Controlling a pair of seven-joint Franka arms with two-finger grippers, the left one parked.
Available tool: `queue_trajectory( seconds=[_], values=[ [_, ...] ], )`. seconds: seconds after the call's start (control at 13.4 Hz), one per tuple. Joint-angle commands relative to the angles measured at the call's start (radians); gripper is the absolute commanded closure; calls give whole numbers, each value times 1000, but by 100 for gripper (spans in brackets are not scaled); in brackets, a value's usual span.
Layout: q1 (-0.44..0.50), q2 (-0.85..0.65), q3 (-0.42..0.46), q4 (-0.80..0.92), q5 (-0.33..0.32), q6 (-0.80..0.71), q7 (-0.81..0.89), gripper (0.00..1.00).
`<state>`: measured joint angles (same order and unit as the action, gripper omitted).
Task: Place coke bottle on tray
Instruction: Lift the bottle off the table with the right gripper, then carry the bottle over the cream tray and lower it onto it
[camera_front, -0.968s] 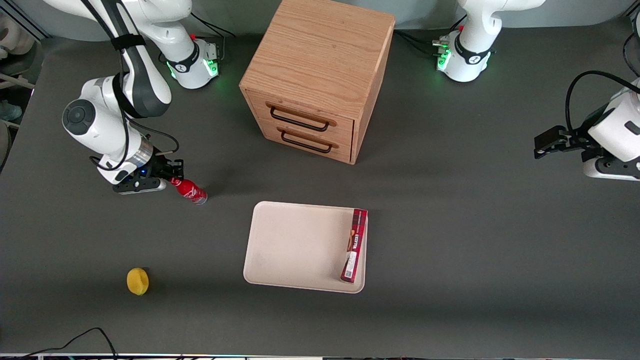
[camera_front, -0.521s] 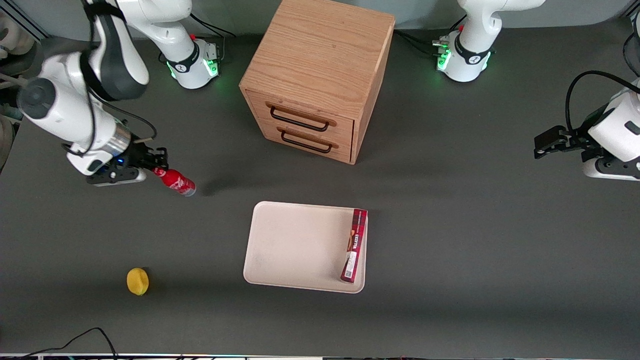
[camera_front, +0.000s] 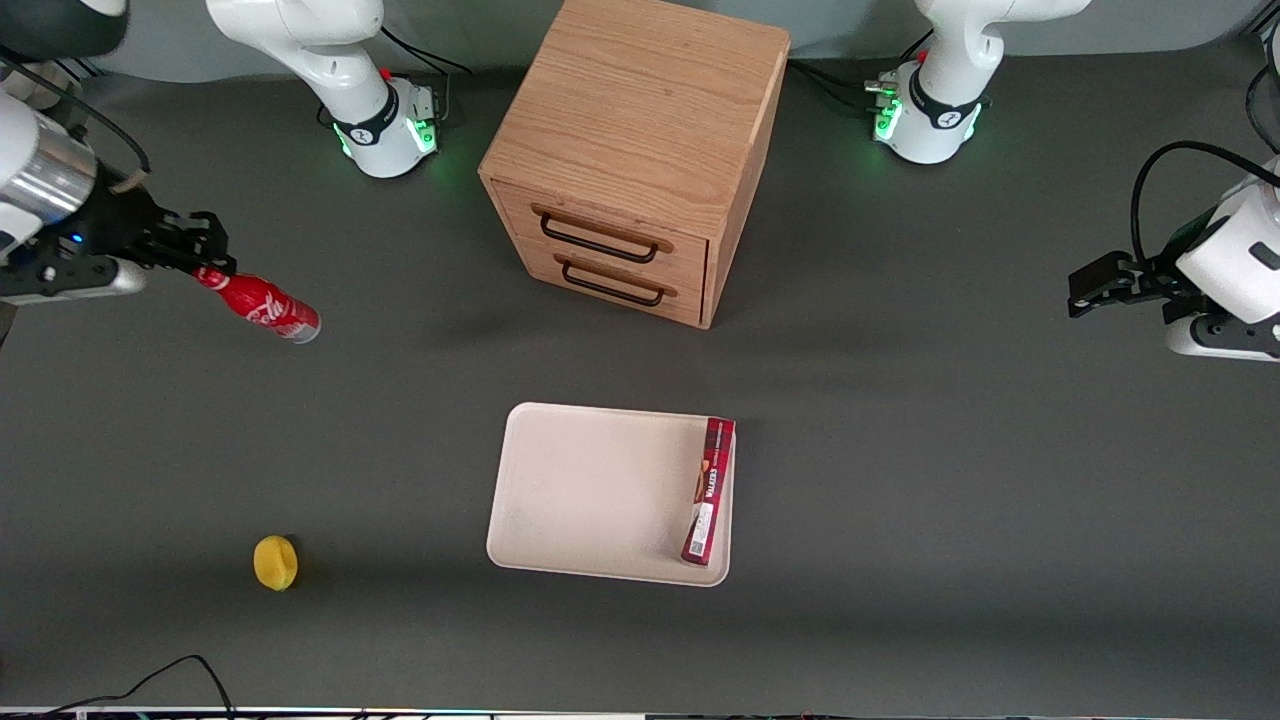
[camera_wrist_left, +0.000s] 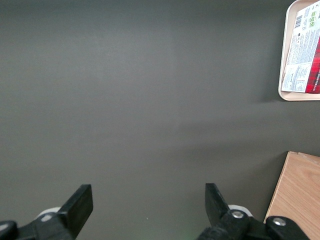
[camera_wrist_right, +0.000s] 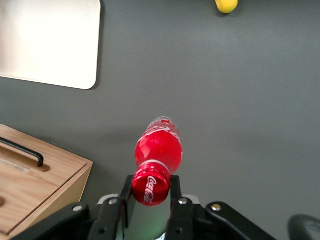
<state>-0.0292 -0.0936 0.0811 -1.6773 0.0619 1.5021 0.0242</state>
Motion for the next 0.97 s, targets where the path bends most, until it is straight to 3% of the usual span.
queue_trajectory(
  seconds=[0.0,0.3,0.52,0.89],
  values=[
    [8,96,18,128,-56,-46,90,100],
    [133,384,35,483,-53,-153,354,100],
    [260,599,23,706,-54,-143,551,100],
    [333,753,20,734,-56,113,618,100]
  ],
)
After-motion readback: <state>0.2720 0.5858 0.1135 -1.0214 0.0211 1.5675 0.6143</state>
